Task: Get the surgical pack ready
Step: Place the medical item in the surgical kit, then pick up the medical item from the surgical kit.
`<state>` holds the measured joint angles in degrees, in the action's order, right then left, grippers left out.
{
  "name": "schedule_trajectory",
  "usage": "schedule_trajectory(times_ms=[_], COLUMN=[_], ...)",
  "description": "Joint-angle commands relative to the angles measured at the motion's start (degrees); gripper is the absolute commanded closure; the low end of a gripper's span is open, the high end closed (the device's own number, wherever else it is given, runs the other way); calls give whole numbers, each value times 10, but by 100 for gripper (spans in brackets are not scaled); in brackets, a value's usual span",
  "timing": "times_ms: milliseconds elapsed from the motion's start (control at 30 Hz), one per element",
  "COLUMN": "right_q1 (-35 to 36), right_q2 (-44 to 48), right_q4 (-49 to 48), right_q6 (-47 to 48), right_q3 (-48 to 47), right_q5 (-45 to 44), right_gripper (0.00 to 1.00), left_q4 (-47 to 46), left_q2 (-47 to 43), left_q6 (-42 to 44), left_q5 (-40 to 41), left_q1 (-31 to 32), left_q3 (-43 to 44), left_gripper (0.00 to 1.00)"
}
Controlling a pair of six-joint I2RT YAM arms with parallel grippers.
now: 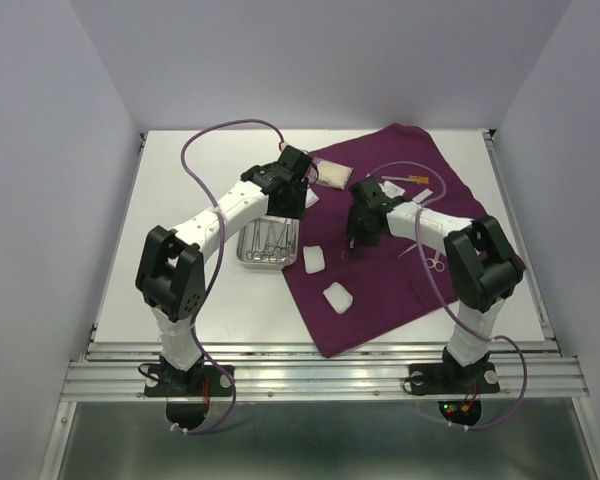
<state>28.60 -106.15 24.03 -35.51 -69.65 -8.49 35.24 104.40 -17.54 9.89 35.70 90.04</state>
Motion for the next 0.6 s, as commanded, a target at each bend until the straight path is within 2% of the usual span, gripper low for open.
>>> schedule_trajectory(times_ms=[0, 167, 333, 433, 567], right_q1=[-1, -49, -162, -208, -224], right_q2=[40, 108, 169, 198, 218], right_q4=[-6, 16, 17, 17, 17], right_q6=[-4, 3, 18, 30, 41], right_q3=[-18, 19, 76, 105, 124], right_q5=[-71, -93, -85, -74, -73], right_gripper=[42, 35, 25, 25, 24], left_q4=[8, 3, 14, 39, 61], left_q2=[-20, 6, 77, 137, 202], left_q6=[-21, -30, -56, -66, -76], left_q5=[0, -1, -8, -4, -4], left_q1=[15, 45, 79, 103, 126], left_q3=[25, 47, 117, 179, 245], left_gripper=[47, 46, 47, 47, 48])
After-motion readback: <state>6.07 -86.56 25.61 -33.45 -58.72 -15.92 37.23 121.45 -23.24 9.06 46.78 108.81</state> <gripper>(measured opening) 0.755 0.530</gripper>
